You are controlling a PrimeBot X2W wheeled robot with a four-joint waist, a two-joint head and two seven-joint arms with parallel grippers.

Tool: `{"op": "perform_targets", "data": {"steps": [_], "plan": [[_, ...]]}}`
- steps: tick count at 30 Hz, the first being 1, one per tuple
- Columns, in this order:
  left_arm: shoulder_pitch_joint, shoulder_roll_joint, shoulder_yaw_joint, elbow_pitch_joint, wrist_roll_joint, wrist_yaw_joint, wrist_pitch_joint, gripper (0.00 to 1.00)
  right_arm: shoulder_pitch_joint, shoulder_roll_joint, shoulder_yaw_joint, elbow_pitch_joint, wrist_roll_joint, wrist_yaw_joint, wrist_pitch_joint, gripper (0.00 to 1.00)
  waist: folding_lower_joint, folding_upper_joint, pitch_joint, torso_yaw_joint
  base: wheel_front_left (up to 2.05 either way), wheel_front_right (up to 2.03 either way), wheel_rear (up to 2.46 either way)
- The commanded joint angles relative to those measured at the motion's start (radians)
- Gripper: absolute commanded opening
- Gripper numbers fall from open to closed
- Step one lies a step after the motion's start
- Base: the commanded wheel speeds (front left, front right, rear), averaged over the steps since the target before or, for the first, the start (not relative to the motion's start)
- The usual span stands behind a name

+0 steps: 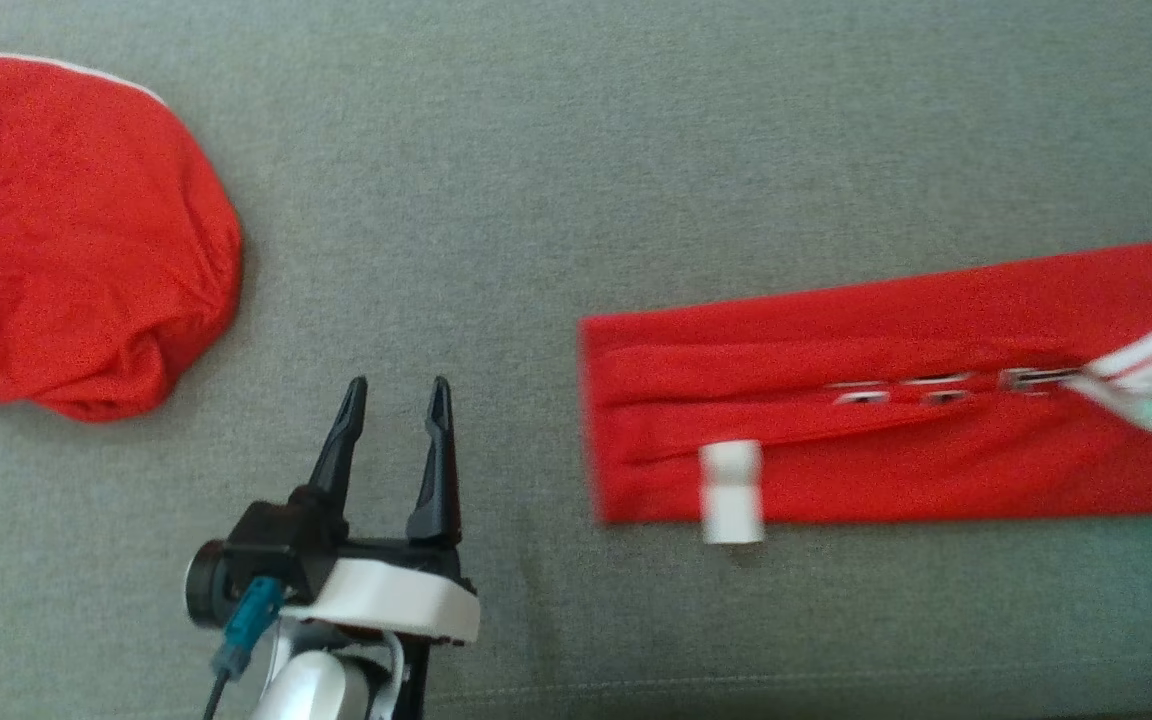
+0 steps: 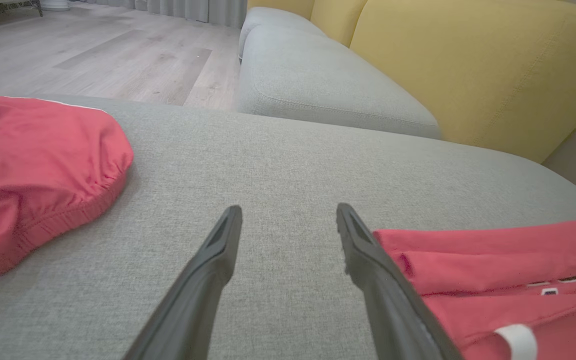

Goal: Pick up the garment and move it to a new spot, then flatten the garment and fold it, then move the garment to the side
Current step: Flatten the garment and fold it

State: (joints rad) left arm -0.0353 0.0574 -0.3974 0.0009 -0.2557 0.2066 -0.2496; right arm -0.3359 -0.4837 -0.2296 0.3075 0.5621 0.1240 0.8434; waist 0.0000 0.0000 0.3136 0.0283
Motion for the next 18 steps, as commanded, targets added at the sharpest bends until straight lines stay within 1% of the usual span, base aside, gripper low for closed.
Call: {"op": "perform_targets", "data": {"steps": [1, 3, 5, 7, 10, 12, 13, 18], "plan": [[0.001, -0.006, 0.044, -0.033, 0.008, -0.007, -0.012, 1.0, -0.01, -0.073, -0.046, -0.023, -0.028, 0.007, -0.009, 0.0, 0.0, 0.0, -0.013, -0.011, 0.0, 0.0, 0.0], [0.008, -0.007, 0.051, -0.032, 0.005, -0.012, -0.012, 1.0, -0.007, -0.113, -0.092, -0.011, -0.052, 0.007, -0.01, 0.0, 0.0, 0.0, -0.022, -0.016, 0.0, 0.0, 0.0], [0.011, -0.007, 0.05, -0.03, -0.001, -0.014, -0.012, 1.0, -0.012, -0.137, -0.129, -0.012, -0.055, 0.007, -0.008, 0.0, 0.0, 0.0, -0.033, -0.02, 0.0, 0.0, 0.0], [0.015, -0.007, 0.047, -0.028, -0.009, -0.012, -0.012, 1.0, -0.021, -0.144, -0.145, -0.037, -0.037, 0.007, -0.001, 0.0, 0.0, 0.0, -0.045, -0.025, 0.0, 0.0, 0.0], [0.026, -0.007, 0.041, -0.023, -0.024, -0.008, -0.012, 1.0, -0.015, -0.134, -0.125, -0.116, 0.003, 0.007, 0.03, 0.0, 0.0, 0.0, -0.068, -0.032, 0.0, 0.0, 0.0], [0.038, -0.007, 0.042, -0.021, -0.028, -0.004, -0.012, 1.0, 0.001, -0.103, -0.095, -0.19, 0.023, 0.007, 0.06, 0.0, 0.0, 0.0, -0.085, -0.041, 0.0, 0.0, 0.0], [0.046, -0.007, 0.044, -0.019, -0.028, -0.002, -0.012, 1.0, 0.009, -0.074, -0.073, -0.231, 0.034, 0.007, 0.077, 0.0, 0.0, 0.0, -0.093, -0.045, 0.0, 0.0, 0.0], [0.074, -0.007, 0.047, -0.01, -0.017, -0.001, -0.012, 1.0, 0.068, 0.103, 0.072, -0.413, 0.059, 0.007, 0.128, 0.0, 0.0, 0.0, -0.121, -0.049, 0.0, 0.0, 0.0]]}}
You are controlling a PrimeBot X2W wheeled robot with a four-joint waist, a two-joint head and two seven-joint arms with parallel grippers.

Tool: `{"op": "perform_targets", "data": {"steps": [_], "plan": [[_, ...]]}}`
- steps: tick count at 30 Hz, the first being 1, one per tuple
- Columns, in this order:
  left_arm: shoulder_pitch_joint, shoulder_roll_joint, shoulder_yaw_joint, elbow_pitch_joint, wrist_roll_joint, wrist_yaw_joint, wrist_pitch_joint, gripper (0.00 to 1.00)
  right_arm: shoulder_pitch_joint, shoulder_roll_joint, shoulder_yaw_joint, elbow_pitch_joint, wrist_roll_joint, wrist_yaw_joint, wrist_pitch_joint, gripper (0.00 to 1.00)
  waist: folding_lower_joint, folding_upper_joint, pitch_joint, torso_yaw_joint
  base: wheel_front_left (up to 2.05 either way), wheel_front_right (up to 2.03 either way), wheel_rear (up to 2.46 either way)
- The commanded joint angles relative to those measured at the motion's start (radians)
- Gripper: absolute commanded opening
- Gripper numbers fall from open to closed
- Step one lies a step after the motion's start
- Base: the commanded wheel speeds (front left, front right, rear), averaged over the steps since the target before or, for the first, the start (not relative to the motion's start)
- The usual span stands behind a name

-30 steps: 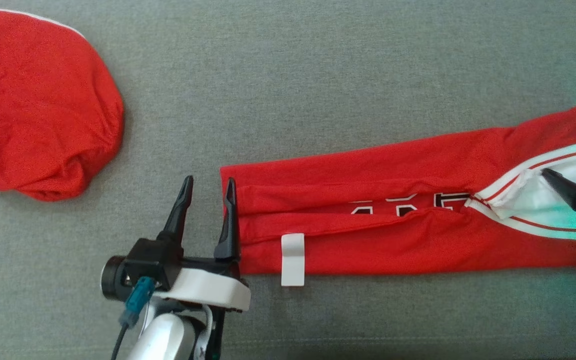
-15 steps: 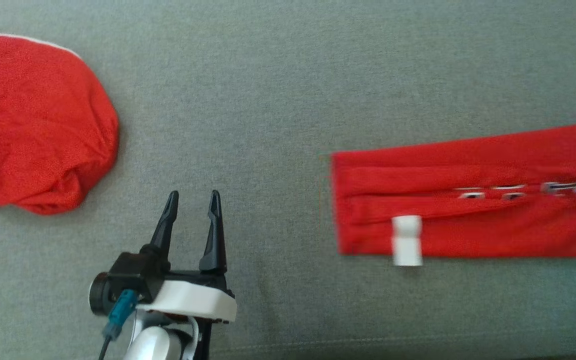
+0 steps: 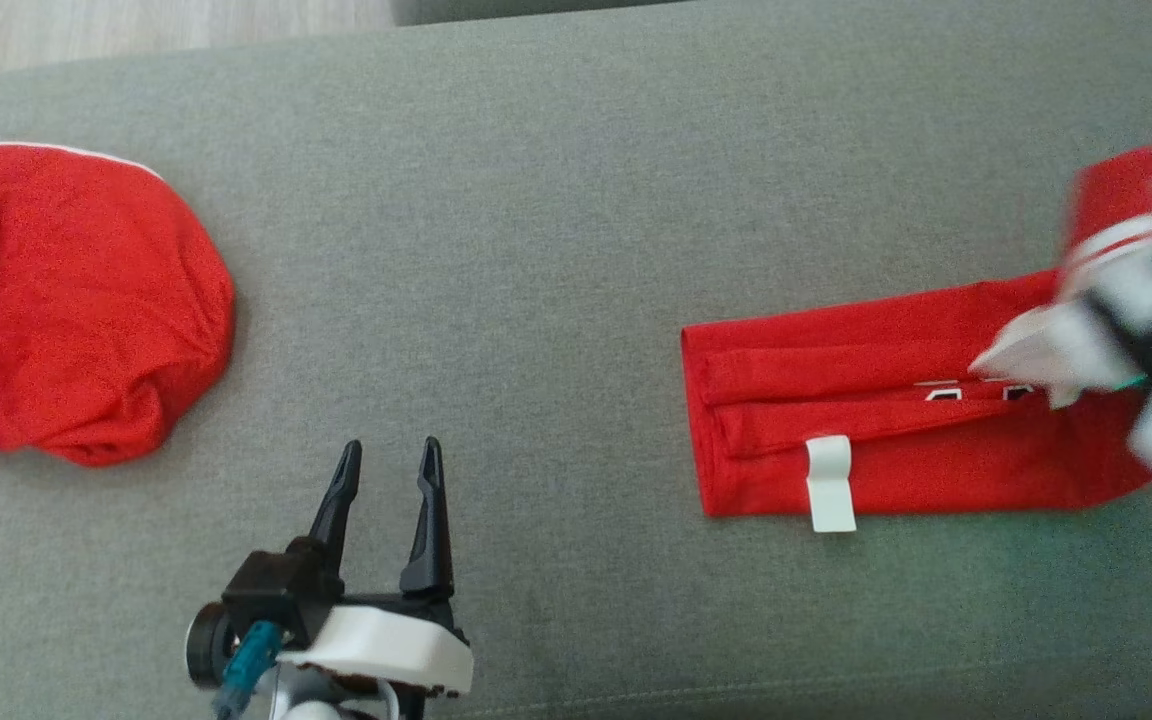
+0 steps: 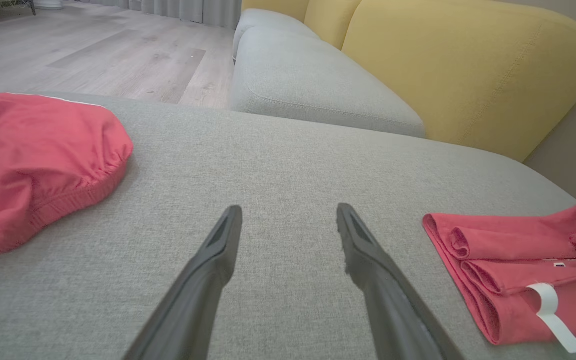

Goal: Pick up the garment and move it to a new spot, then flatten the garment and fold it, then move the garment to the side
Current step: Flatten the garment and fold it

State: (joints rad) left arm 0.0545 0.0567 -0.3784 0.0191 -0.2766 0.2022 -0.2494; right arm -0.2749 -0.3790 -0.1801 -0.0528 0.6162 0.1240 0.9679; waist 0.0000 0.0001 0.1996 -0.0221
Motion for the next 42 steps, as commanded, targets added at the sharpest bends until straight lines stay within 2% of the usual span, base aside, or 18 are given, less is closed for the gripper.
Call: {"op": "perform_targets", "data": {"steps": [1, 4, 9, 12, 21, 22, 23, 28, 31, 36, 42], "plan": [[-0.015, -0.006, 0.029, -0.028, 0.006, 0.003, -0.012, 1.0, 0.019, 0.038, 0.054, -0.075, 0.009, 0.007, 0.007, 0.0, 0.0, -0.0001, -0.009, 0.005, 0.0, 0.0, 0.0], [-0.016, -0.006, 0.029, -0.026, 0.012, 0.001, -0.012, 1.0, 0.042, 0.146, 0.133, -0.101, -0.003, 0.007, -0.011, 0.0, 0.0, -0.0001, -0.013, 0.024, 0.0, 0.0, 0.0], [-0.02, -0.006, 0.018, -0.024, 0.014, 0.001, -0.012, 1.0, 0.047, 0.276, 0.217, -0.03, -0.055, 0.007, -0.089, 0.0, 0.0, -0.0001, -0.017, 0.071, 0.0, 0.0, 0.0], [-0.019, -0.006, 0.013, -0.022, 0.011, 0.004, -0.012, 1.0, 0.046, 0.305, 0.254, 0.023, -0.077, 0.007, -0.125, 0.0, 0.0, -0.0001, -0.018, 0.097, 0.0, 0.0, 0.0], [-0.009, -0.006, 0.007, -0.019, 0.0, 0.011, -0.012, 1.0, 0.034, 0.323, 0.274, 0.134, -0.127, 0.007, -0.2, 0.0, 0.0, -0.0001, -0.017, 0.126, 0.0, 0.0, 0.0], [-0.008, -0.006, 0.006, -0.018, -0.001, 0.011, -0.012, 1.0, 0.031, 0.324, 0.274, 0.143, -0.121, 0.007, -0.209, 0.27, 0.0, -0.0001, -0.019, 0.126, 0.0, 0.0, 0.0], [-0.006, -0.006, 0.006, -0.017, -0.002, 0.012, -0.012, 1.0, 0.027, 0.325, 0.278, 0.147, -0.115, 0.007, -0.222, 1.0, 0.0, -0.0001, -0.021, 0.126, 0.0, 0.0, 0.0], [0.0, -0.006, 0.009, -0.013, -0.005, 0.016, -0.012, 1.0, 0.03, 0.328, 0.338, 0.091, 0.018, 0.007, -0.312, 1.0, 0.0, -0.0001, -0.045, 0.113, 0.0, 0.0, 0.0], [0.01, -0.006, 0.019, -0.014, -0.002, 0.016, -0.012, 1.0, 0.051, 0.328, 0.345, 0.028, 0.022, 0.007, -0.368, 1.0, 0.0, -0.0001, -0.064, 0.096, 0.0, 0.0, 0.0], [0.032, -0.006, 0.043, -0.017, 0.007, 0.009, -0.012, 1.0, 0.125, 0.3, 0.297, -0.066, -0.184, 0.007, -0.532, 1.0, 0.0, -0.0001, -0.1, 0.061, 0.0, 0.0, 0.0], [0.053, -0.006, 0.059, -0.019, 0.015, -0.001, -0.012, 1.0, 0.254, 0.272, 0.192, -0.035, -0.365, 0.007, -0.76, 1.0, 0.0, -0.0001, -0.14, 0.033, 0.0, 0.0, 0.0]]}}
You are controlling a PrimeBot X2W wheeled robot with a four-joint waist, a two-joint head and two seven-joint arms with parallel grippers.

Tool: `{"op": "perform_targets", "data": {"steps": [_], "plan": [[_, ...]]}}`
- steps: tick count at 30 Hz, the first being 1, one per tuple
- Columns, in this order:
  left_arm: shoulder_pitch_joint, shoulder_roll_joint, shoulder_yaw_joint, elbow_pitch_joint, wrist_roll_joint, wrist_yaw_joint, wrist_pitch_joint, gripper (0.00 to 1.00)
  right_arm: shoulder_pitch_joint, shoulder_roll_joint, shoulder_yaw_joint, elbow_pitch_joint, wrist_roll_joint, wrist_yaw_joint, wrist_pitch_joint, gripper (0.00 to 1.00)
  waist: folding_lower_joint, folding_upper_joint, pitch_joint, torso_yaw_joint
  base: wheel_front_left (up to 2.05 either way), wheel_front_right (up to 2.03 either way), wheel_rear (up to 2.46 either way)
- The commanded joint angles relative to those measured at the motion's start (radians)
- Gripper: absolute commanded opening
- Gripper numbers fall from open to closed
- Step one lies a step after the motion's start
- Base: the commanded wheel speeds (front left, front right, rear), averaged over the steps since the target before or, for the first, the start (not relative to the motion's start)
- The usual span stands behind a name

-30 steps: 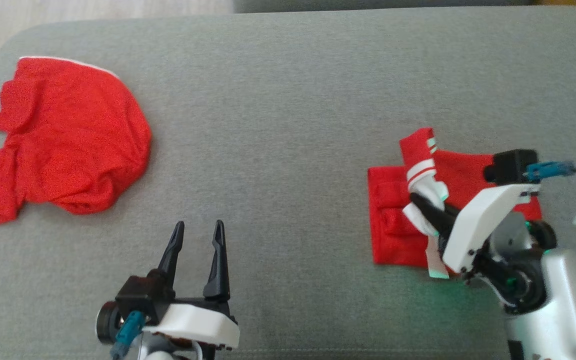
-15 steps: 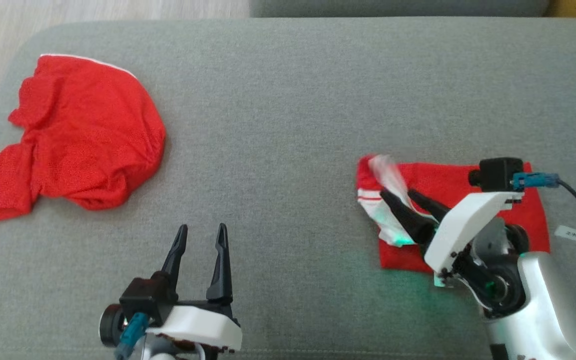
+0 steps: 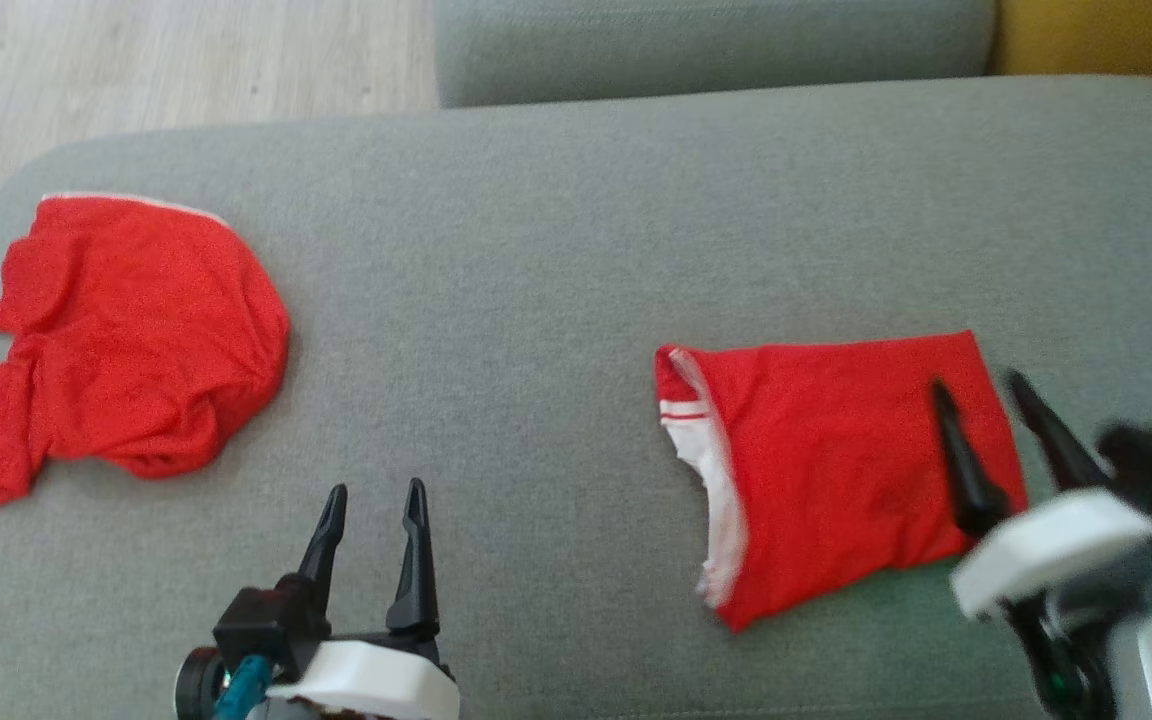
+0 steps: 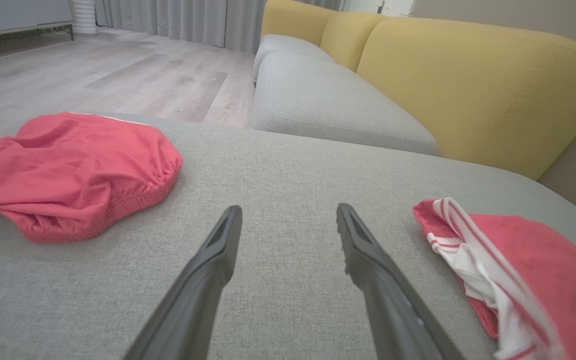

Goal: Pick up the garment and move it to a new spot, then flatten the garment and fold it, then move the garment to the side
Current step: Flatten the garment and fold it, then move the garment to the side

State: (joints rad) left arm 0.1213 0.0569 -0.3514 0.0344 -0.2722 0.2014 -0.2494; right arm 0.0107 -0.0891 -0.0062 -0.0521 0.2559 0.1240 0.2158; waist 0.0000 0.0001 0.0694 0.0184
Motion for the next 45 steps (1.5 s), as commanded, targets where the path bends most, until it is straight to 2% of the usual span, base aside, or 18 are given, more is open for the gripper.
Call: {"op": "perform_targets", "data": {"steps": [1, 8, 10, 14, 27, 45], "plan": [[-0.01, -0.007, 0.035, -0.033, 0.012, -0.002, -0.012, 1.0, -0.012, -0.019, -0.001, -0.022, -0.034, 0.007, -0.049, 1.0, 0.0, -0.0001, -0.015, -0.009, 0.0, 0.0, 0.0], [0.018, -0.007, 0.068, -0.031, 0.035, -0.016, -0.012, 1.0, 0.089, 0.005, -0.11, 0.08, -0.196, 0.007, -0.317, 1.0, 0.0, -0.0001, -0.049, -0.001, 0.0, 0.0, 0.0], [0.03, -0.007, 0.083, -0.027, 0.044, -0.021, -0.012, 1.0, 0.116, 0.019, -0.138, 0.111, -0.21, 0.007, -0.386, 1.0, 0.0, -0.0001, -0.063, 0.005, 0.0, 0.0, 0.0], [0.051, -0.007, 0.119, -0.032, 0.056, -0.02, -0.012, 1.0, 0.156, 0.032, -0.163, 0.163, -0.26, 0.007, -0.461, 1.0, 0.0, -0.0001, -0.079, 0.02, 0.0, 0.0, 0.0], [0.081, -0.007, 0.144, -0.017, 0.064, -0.045, -0.012, 1.0, 0.166, 0.038, -0.135, 0.179, -0.281, 0.007, -0.477, 1.0, 0.0, -0.0001, -0.103, 0.051, 0.0, 0.0, 0.0], [0.081, -0.007, 0.154, -0.011, 0.066, -0.045, -0.012, 1.0, 0.15, 0.039, -0.094, 0.207, -0.266, 0.007, -0.478, 1.0, 0.0, -0.0001, -0.096, 0.045, 0.0, 0.0, 0.0]]}}
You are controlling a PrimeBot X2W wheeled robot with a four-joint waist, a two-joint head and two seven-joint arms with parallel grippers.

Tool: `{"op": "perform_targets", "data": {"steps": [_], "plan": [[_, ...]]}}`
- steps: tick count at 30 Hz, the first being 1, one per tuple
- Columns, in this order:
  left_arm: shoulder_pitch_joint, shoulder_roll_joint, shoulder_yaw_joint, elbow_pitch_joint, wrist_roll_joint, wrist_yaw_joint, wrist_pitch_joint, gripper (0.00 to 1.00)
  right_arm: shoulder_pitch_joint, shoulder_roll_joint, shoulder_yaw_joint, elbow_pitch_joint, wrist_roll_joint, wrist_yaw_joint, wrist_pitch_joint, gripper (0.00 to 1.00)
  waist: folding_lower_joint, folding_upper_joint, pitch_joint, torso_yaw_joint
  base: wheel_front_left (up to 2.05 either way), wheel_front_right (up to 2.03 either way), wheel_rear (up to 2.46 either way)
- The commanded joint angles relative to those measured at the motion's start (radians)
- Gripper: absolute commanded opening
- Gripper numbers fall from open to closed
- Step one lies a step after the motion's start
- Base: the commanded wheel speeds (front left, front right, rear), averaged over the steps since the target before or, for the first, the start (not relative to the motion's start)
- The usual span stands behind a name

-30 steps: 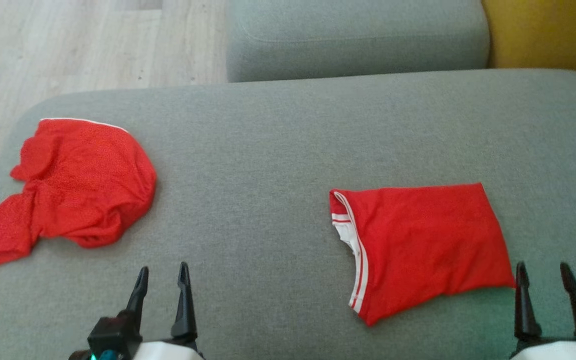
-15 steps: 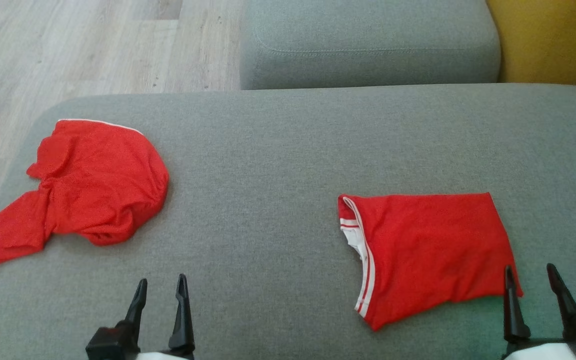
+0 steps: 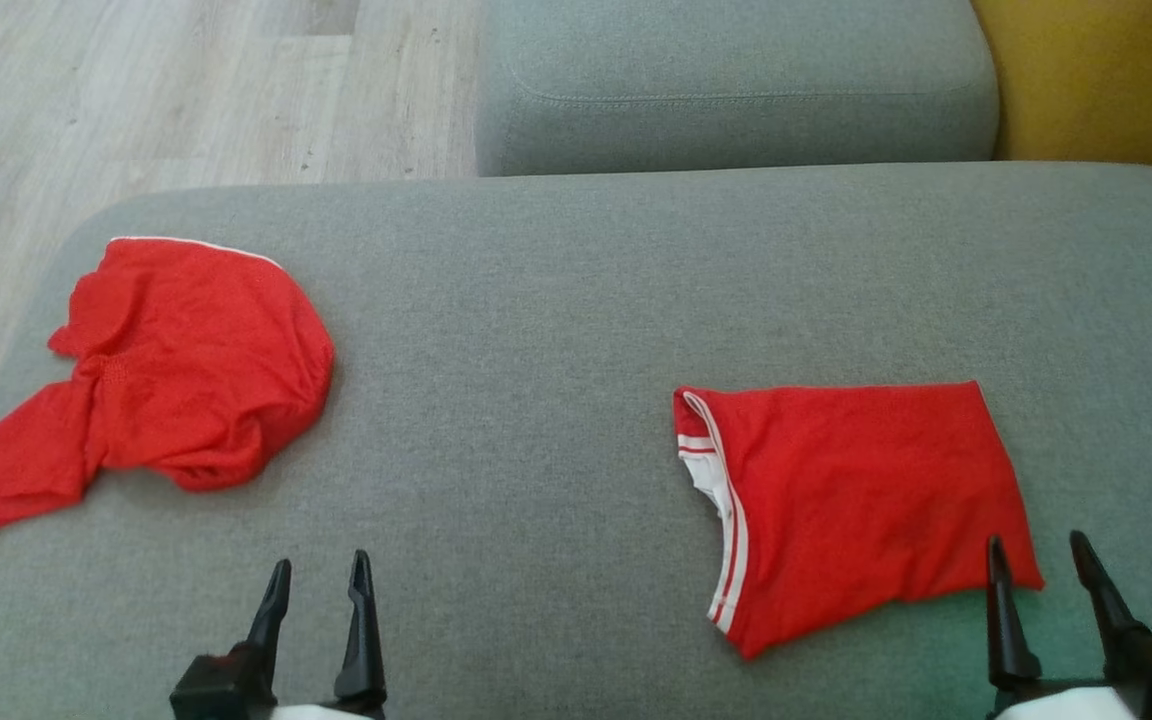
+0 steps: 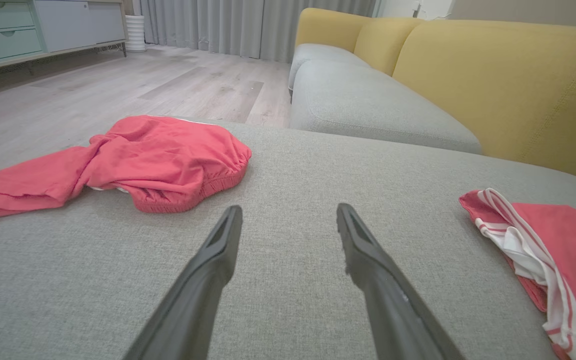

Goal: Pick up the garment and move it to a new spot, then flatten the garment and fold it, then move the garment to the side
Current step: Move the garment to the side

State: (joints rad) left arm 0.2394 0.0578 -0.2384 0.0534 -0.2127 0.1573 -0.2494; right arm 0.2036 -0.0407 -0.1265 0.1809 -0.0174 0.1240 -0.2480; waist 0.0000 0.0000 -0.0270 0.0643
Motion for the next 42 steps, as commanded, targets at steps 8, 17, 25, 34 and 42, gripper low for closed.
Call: {"op": "perform_targets", "data": {"steps": [8, 17, 25, 34, 42], "plan": [[-0.041, -0.008, 0.042, -0.036, 0.014, -0.003, -0.012, 1.0, -0.166, -0.114, 0.12, -0.029, 0.239, 0.007, 0.241, 1.0, 0.0, 0.0, 0.032, -0.027, 0.0, 0.0, 0.0], [-0.093, -0.008, 0.021, -0.033, 0.027, -0.009, -0.012, 1.0, -0.381, -0.25, 0.078, 0.059, 0.411, 0.007, 0.719, 1.0, 0.0, 0.0, 0.118, -0.028, 0.0, 0.0, 0.0], [-0.138, -0.008, -0.001, -0.026, 0.026, -0.002, -0.012, 1.0, -0.502, -0.238, 0.043, 0.227, 0.432, 0.007, 0.866, 1.0, 0.0, 0.0, 0.172, 0.011, 0.0, 0.0, 0.0], [-0.155, -0.008, -0.006, -0.046, 0.027, 0.019, -0.012, 1.0, -0.63, -0.25, 0.066, 0.262, 0.476, 0.007, 0.795, 0.0, 0.0, 0.0, 0.22, -0.065, 0.0, 0.0, 0.0], [-0.199, -0.008, -0.02, -0.042, 0.085, -0.015, -0.012, 1.0, -0.787, -0.296, 0.053, 0.356, 0.358, 0.007, 0.589, 0.0, 0.0, 0.0, 0.285, -0.224, 0.0, 0.0, 0.0]]}}
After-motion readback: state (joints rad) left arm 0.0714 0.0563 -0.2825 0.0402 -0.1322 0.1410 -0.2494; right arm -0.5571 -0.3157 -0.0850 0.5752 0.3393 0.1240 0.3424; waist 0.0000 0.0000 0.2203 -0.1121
